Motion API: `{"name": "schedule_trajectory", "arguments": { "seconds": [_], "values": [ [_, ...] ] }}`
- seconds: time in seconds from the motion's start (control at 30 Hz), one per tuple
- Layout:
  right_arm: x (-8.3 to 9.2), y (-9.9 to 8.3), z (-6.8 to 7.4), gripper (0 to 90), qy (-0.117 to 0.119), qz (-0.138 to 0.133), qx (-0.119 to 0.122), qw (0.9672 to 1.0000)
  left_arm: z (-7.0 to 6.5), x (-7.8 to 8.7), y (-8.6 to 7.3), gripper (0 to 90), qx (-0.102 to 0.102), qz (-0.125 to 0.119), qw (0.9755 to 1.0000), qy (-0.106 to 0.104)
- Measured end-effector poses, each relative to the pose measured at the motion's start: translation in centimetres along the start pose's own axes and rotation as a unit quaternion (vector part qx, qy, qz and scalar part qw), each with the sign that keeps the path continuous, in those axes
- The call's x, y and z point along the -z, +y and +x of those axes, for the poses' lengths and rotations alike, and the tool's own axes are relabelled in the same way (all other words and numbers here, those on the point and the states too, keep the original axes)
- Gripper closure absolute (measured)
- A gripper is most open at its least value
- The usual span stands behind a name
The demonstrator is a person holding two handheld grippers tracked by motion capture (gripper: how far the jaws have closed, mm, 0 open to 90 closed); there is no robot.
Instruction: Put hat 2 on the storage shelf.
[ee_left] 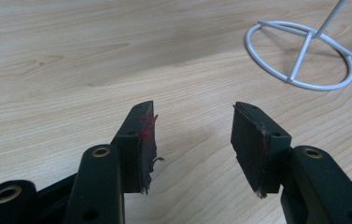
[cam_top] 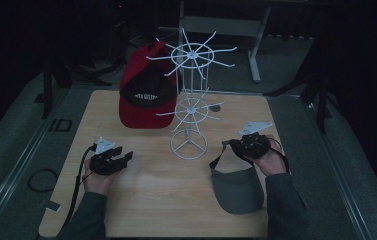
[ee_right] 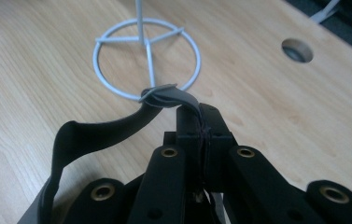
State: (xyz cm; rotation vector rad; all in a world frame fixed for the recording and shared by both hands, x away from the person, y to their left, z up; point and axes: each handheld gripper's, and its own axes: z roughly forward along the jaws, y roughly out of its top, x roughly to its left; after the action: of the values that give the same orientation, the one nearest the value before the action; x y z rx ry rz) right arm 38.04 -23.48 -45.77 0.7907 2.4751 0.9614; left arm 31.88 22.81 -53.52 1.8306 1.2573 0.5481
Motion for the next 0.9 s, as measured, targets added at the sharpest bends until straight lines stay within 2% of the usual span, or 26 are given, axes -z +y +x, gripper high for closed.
{"name": "schedule_trajectory", "arguments": {
  "seconds": [0.37, 0.9],
  "values": [
    [2.0, 1.3, 0.2, 88.2, -0.017, -0.029, 0.007, 0.9994, -0.1, -0.3, -0.3, 50.1, -0.004, 0.002, 0.9999, 0.013],
    [3.8, 3.1, 0.4, 88.2, -0.024, -0.06, 0.022, 0.9977, 0.0, -0.3, -0.6, 49.7, -0.005, 0.005, 0.9999, 0.013]
  ]
}}
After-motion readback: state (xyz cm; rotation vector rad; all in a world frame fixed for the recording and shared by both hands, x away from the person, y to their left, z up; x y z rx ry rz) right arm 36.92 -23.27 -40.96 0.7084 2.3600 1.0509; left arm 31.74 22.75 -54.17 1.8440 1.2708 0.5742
